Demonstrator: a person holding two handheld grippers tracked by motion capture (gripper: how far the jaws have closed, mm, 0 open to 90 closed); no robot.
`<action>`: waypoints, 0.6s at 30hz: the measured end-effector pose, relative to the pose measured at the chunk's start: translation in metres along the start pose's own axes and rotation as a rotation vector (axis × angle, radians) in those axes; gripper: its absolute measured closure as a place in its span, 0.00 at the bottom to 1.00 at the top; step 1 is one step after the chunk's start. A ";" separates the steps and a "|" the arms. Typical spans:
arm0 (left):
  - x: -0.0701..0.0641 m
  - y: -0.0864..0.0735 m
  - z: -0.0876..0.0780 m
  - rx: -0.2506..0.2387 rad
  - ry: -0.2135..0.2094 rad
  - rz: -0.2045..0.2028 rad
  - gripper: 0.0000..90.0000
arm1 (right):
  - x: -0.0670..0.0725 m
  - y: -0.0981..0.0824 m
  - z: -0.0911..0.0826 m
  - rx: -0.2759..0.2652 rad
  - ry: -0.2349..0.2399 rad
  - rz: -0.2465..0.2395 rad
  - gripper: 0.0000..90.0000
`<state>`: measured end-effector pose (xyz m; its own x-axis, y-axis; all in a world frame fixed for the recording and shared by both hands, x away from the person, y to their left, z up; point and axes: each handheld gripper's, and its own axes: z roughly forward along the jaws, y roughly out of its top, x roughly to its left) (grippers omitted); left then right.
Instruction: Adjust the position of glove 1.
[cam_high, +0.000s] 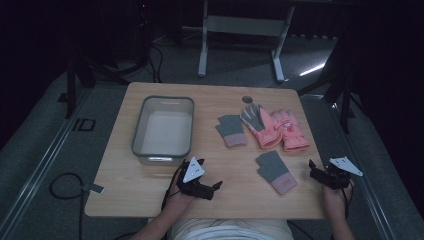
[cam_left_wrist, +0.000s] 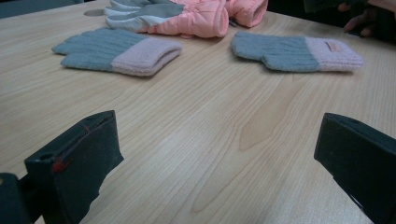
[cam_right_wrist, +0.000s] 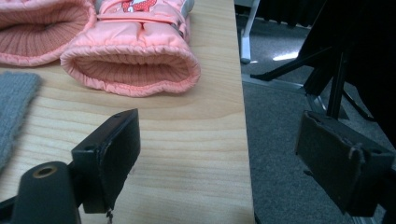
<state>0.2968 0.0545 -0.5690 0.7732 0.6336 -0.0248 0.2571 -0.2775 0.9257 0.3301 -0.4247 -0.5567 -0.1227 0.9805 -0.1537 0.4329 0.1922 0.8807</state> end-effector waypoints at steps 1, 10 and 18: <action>0.000 0.000 0.000 0.000 0.002 0.000 0.00 | 0.000 0.000 0.000 0.002 0.004 -0.005 0.16; -0.003 0.000 0.000 0.002 0.013 0.026 0.00 | -0.002 0.000 0.000 -0.003 -0.002 0.014 0.15; -0.003 0.000 0.000 -0.002 0.013 0.029 0.00 | 0.002 0.000 0.000 0.000 -0.004 -0.021 0.15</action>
<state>0.2943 0.0528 -0.5690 0.7725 0.6350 0.0066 0.2341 -0.2944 0.9266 0.3298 -0.4228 -0.5570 -0.1283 0.9764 -0.1738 0.4298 0.2127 0.8775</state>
